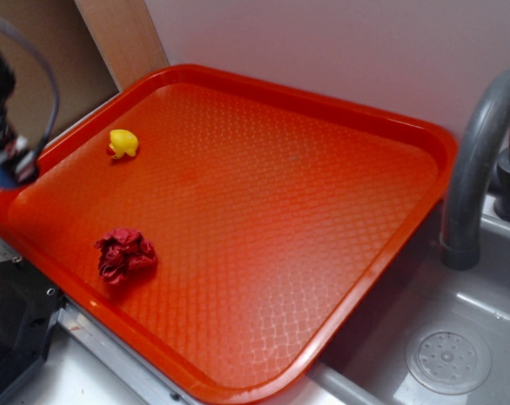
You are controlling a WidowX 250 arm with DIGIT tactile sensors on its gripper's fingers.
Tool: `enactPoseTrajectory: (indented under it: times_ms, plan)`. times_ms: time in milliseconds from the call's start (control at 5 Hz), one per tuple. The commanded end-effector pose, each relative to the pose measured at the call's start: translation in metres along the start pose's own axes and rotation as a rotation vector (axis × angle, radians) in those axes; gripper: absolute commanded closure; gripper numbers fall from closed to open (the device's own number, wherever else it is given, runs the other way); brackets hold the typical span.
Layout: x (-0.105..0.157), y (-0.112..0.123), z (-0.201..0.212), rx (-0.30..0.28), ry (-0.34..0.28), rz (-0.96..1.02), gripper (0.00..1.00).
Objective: Grab the blue ball.
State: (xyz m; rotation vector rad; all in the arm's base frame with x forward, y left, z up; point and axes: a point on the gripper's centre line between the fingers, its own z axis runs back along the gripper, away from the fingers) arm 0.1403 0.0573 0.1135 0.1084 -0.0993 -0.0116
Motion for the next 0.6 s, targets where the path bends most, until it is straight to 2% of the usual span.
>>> enactPoseTrajectory:
  times_ms: [0, 200, 400]
  plan:
    - [0.055, -0.05, 0.079, -0.13, -0.148, -0.029, 1.0]
    - [0.063, -0.059, 0.085, -0.145, -0.142, -0.033, 1.0]
    - [0.062, -0.054, 0.069, -0.087, -0.125, -0.011, 1.0]
